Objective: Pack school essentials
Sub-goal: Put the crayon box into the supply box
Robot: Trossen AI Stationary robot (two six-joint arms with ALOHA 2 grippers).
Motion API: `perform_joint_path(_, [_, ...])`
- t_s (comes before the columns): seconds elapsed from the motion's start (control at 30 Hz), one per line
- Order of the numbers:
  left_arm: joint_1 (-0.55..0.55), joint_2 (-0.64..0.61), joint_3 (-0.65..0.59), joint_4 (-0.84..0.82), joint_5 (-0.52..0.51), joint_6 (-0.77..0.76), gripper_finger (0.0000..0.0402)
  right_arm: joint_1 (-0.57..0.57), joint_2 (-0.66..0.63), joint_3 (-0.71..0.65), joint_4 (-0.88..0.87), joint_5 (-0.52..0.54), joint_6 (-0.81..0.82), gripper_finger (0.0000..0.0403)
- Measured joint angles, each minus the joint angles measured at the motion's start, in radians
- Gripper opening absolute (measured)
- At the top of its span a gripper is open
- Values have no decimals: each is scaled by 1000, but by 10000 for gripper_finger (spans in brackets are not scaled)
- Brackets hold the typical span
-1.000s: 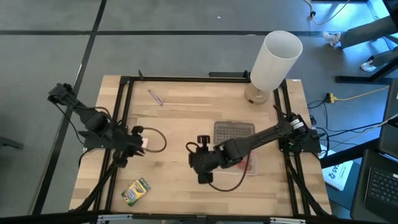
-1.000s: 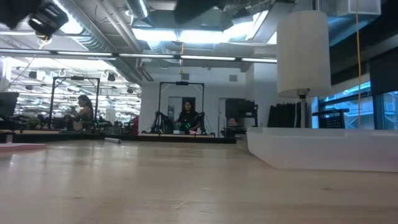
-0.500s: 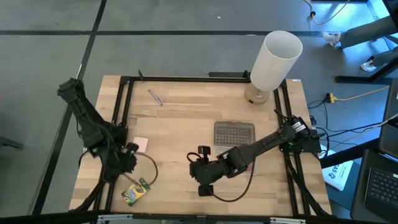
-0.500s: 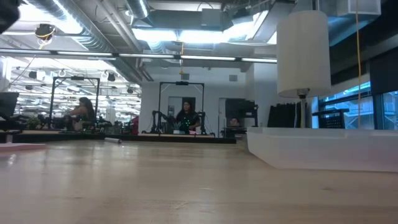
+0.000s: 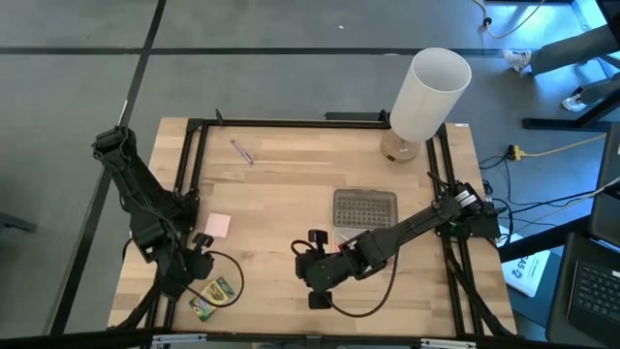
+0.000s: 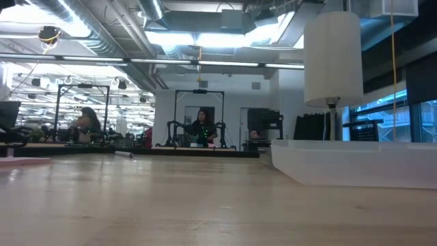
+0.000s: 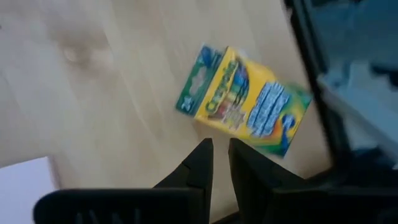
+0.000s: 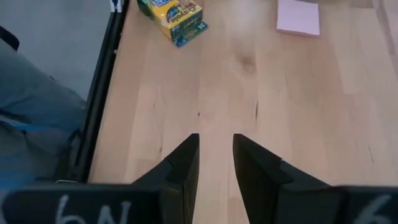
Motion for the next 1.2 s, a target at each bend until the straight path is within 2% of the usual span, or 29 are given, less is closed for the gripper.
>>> perform_joint_path(0.23, [0, 0, 0, 37, -3, -27, 47, 21, 0, -1, 0, -26, -7, 90])
perform_joint_path(0.57, [0, 0, 0, 36, -3, -235, 47, 35, 0, -2, 1, -25, -31, 37])
perform_joint_path(0.9, [-1, 7, 0, 36, -15, -462, 42, 35, 0, -2, 2, -25, -27, 35])
perform_joint_path(1.2, [-16, 91, 0, 151, -14, -519, 7, 35, 0, -2, 3, -25, -27, 35])
